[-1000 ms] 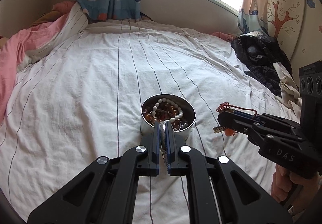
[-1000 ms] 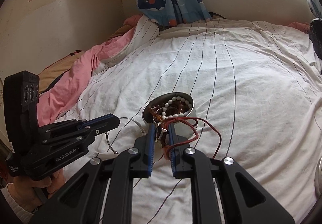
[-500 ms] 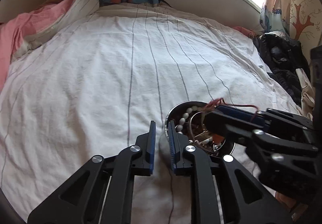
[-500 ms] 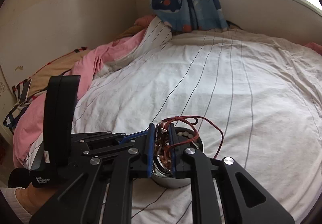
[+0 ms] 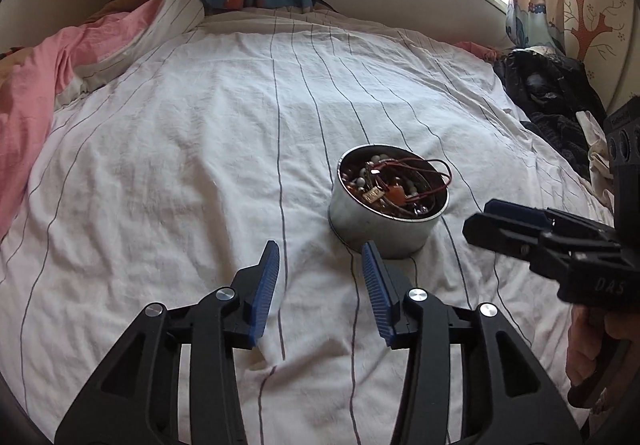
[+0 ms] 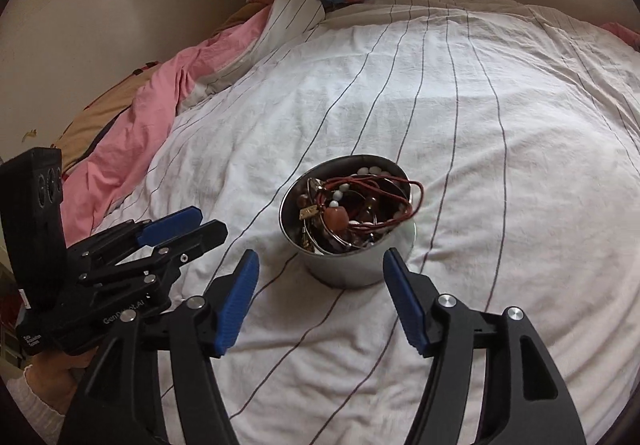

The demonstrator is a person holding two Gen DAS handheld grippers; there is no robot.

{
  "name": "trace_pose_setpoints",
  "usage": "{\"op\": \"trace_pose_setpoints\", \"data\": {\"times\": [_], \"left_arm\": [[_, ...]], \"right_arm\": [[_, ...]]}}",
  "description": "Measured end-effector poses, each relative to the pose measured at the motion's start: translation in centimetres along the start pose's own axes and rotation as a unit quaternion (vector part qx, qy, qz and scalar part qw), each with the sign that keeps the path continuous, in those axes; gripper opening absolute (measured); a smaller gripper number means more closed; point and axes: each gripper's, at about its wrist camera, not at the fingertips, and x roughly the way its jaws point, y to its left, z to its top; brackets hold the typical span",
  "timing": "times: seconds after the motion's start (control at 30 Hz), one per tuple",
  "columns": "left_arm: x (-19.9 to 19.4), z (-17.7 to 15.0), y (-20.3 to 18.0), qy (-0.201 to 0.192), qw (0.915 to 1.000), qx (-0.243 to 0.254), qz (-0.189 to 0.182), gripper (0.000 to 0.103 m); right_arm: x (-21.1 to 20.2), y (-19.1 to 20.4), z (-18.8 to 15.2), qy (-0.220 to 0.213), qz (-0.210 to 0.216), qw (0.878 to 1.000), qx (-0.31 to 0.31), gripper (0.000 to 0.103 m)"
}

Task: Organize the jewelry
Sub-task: 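Withdraw both open tools from the silver tin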

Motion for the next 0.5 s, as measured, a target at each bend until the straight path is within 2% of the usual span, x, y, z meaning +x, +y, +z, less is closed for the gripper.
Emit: {"op": "trace_pose_setpoints", "data": {"times": [0.07, 0.2, 0.4, 0.5], "left_arm": [[-0.3, -0.7, -0.4, 0.003, 1.0000, 0.004, -0.007, 0.043], [-0.5, -1.5, -0.5, 0.006, 0.9999, 0.001, -0.015, 0.045], [-0.6, -1.3, 0.9, 0.005, 0.9997, -0.015, -0.017, 0.045], [-0.5, -1.3, 1.5, 0.005, 0.9995, -0.025, -0.019, 0.046]], "right_arm": [[-0.6, -1.0, -0.3, -0.021, -0.015, 0.999, 0.019, 0.063], [0.4, -1.8, 1.7, -0.045, -0.041, 0.998, 0.030, 0.063], [4.4, 0.1, 3.7, -0.028, -0.028, 0.999, -0.002, 0.063], [6.7, 1.1, 3.8, 0.005, -0.024, 1.000, -0.019, 0.063]]}}
